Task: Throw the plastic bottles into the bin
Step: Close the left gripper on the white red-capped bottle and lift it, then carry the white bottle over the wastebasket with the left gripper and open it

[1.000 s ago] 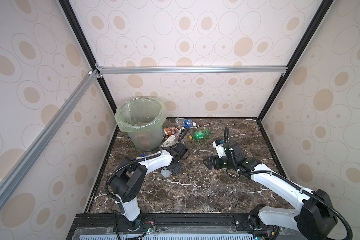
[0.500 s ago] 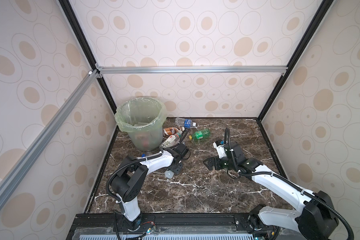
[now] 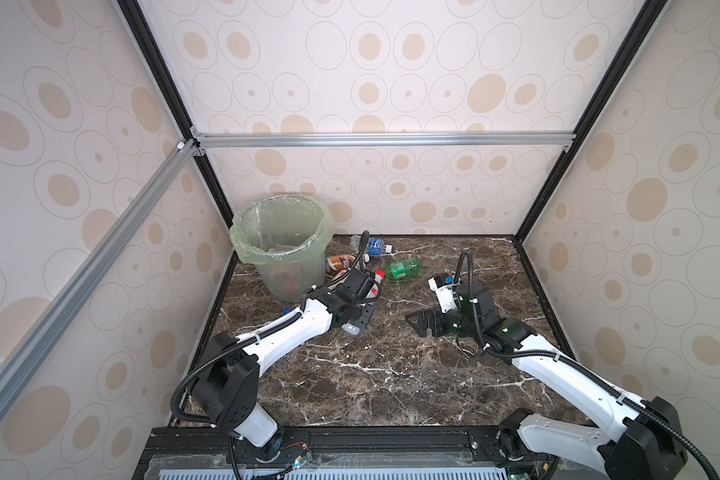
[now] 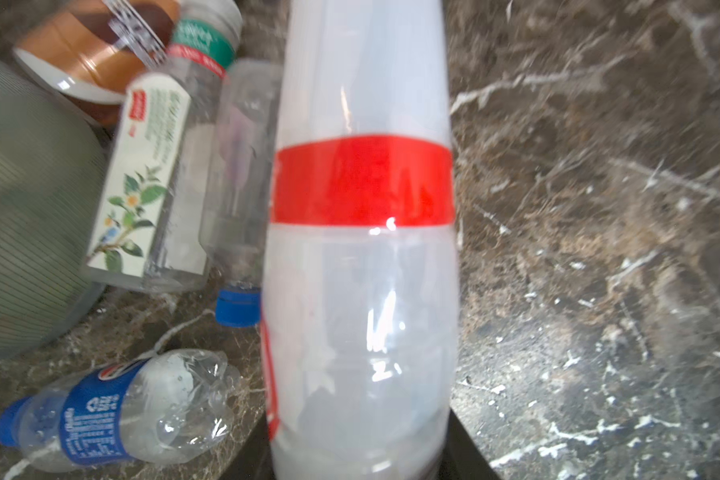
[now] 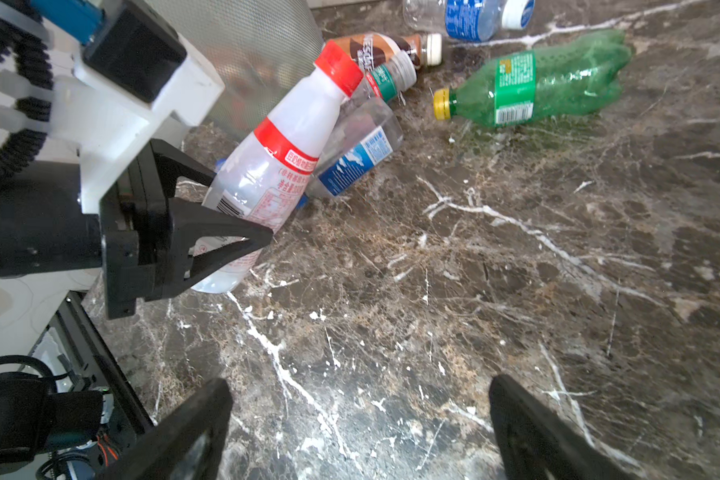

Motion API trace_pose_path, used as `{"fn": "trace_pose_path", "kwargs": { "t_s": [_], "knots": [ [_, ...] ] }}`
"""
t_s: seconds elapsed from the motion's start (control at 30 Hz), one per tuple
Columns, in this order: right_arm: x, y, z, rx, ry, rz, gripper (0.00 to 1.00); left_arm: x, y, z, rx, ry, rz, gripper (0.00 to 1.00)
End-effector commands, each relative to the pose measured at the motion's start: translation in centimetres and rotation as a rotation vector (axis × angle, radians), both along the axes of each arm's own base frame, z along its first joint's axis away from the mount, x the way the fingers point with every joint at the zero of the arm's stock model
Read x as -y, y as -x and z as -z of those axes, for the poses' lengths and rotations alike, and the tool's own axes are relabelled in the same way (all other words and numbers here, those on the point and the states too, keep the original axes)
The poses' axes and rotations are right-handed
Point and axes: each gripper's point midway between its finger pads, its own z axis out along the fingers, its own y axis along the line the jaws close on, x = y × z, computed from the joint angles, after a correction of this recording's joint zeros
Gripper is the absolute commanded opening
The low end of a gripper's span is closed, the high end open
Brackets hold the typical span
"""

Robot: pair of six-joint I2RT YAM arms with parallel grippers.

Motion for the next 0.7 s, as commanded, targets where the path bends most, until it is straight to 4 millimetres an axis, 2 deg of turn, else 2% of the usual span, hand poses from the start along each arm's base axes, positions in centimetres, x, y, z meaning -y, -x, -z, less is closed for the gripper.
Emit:
{"fn": "trace_pose_path", "kwargs": {
  "t_s": [0.0, 0.2, 0.37, 0.53, 0.67],
  "knots": [
    [-1.3, -0.7, -4.7, 0.099, -0.091, -0.033, 1.0, 0.8, -2.2, -7.1, 0.199, 0.092, -0.025, 0.44],
    [-3.6, -1.4, -8.7, 0.208, -0.082, -0.072, 1.0, 0.1, -4.8, -16.0, 0.436, 0.143, -0.086, 0.44],
    [-5.4, -2.1, -12.9, 0.295, -0.117, -0.084, 1.0, -1.9, -6.6, -23.6, 0.631, 0.205, -0.169, 0.45],
    [-6.6, -2.6, -16.4, 0.343, -0.163, -0.095, 1.0, -5.4, -7.0, -31.8, 0.853, 0.267, -0.261, 0.48],
    [-7.6, -2.6, -18.7, 0.382, -0.183, -0.119, 1.0, -8.3, -6.0, -37.3, 1.026, 0.291, -0.317, 0.48]
  ]
}}
